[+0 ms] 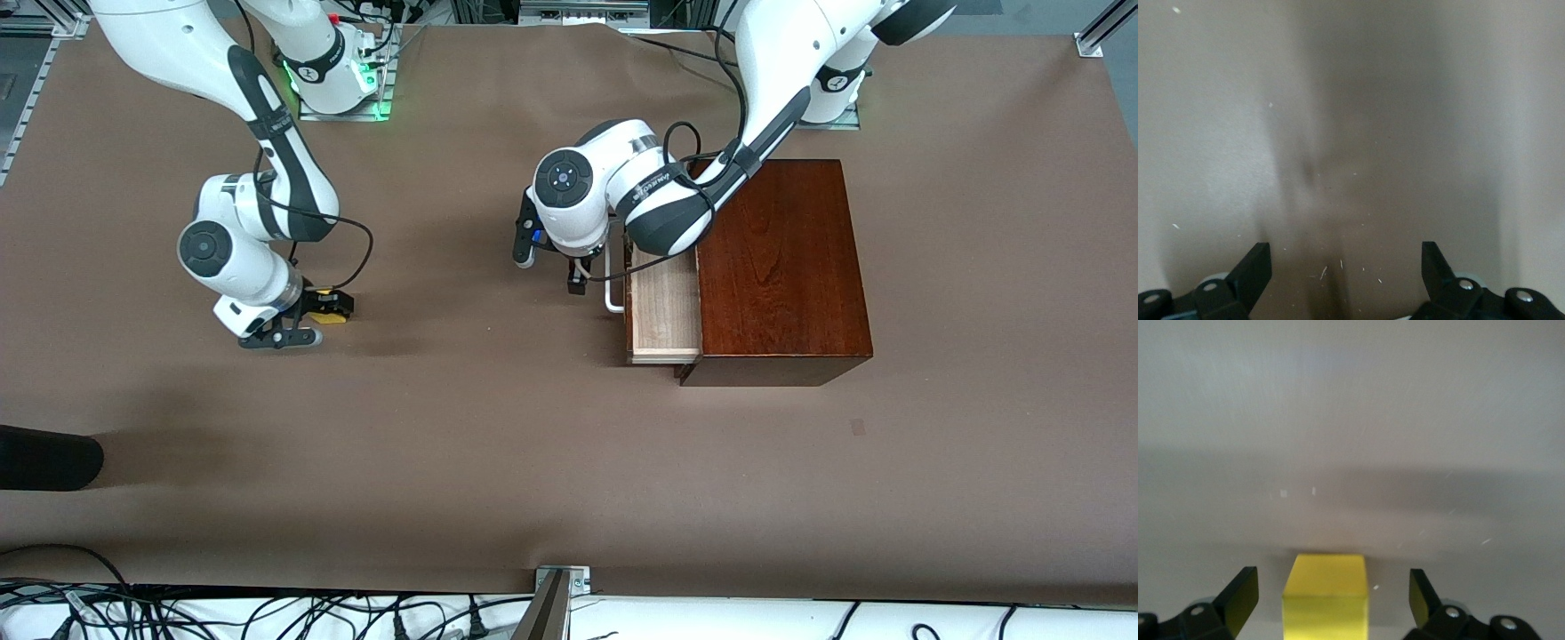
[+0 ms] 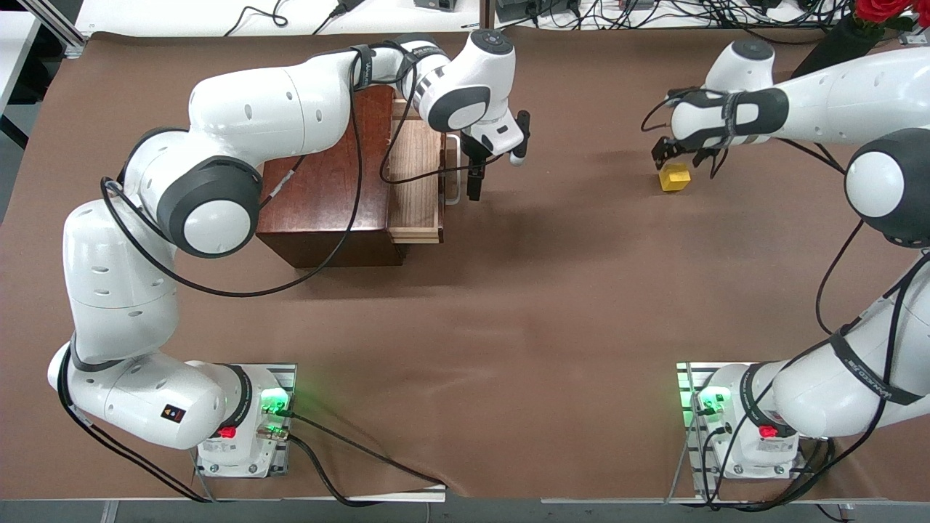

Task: Open drawer, take yellow block, close drawer
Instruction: 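Lower the cube with the right gripper while the left gripper pushes the drawer, then push the drawer shut with the left gripper while the right gripper withdraws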

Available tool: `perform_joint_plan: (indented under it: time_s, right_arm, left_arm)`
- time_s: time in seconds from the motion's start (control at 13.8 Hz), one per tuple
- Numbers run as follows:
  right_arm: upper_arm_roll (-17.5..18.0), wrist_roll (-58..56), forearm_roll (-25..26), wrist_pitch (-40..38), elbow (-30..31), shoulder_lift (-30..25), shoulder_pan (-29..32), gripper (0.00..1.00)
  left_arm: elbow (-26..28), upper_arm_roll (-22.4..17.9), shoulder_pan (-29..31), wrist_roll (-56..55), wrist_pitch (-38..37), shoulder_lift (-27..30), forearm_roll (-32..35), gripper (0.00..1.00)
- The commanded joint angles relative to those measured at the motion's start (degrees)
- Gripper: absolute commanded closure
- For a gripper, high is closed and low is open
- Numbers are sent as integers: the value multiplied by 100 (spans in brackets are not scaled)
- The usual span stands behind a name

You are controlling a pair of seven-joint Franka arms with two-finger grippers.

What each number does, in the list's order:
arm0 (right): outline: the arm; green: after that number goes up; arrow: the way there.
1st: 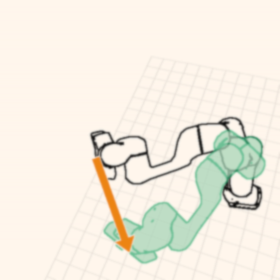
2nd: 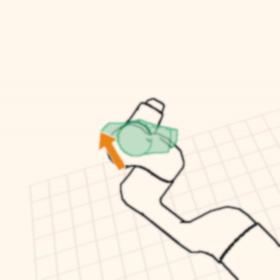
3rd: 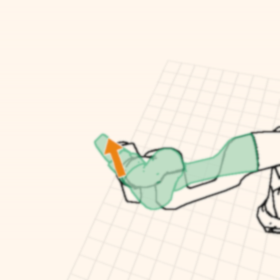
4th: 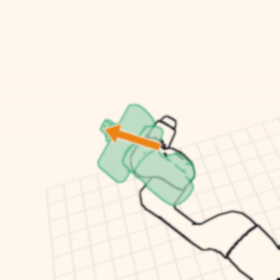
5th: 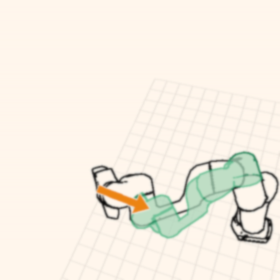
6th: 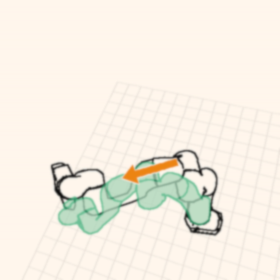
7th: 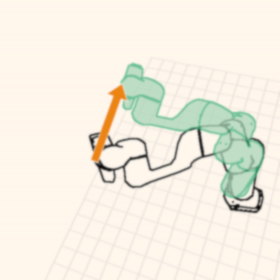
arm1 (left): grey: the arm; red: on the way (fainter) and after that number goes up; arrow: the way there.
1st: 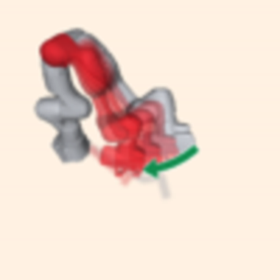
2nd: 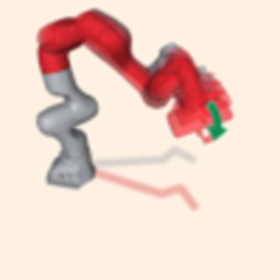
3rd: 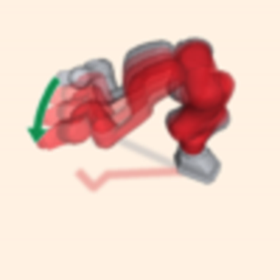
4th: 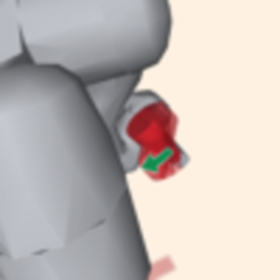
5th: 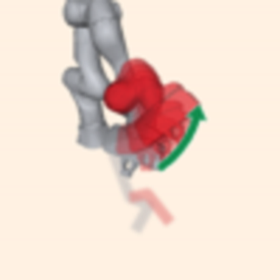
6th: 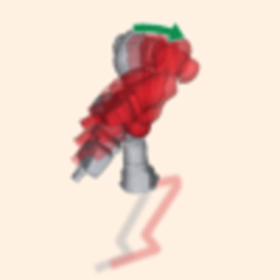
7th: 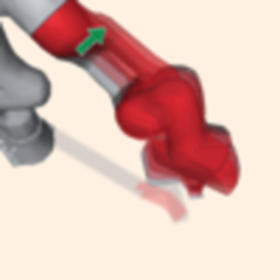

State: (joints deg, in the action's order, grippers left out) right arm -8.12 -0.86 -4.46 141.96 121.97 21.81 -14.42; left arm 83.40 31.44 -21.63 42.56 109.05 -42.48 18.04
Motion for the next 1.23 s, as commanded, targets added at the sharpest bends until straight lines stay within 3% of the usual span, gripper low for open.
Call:
perform_joint_plan:
  time_s: [0.0, 0.22, 0.43, 0.65, 1.16]
  right_arm:
    - [-94, -125, 24, -1278, -837, -484, 19, 0]
    - [-94, -160, 376, -2127, -1552, -773, 19, 0]
    - [-59, -108, 332, -2749, -1544, -1555, 27, 0]
    - [20, -151, 314, -3190, -1588, -1978, 45, 0]
    - [3, -90, -20, -4043, -1798, -2489, 45, 0]
  left_arm:
    - [212, -58, 97, 164, -111, 143, 129, 0]
    - [203, -138, 158, 164, -418, 239, 129, 0]
    - [186, -120, 317, 173, -884, 450, 129, 0]
    - [177, -120, 370, 164, -1306, 652, 129, 0]
    - [396, -190, 484, 121, -1465, 688, 138, 0]
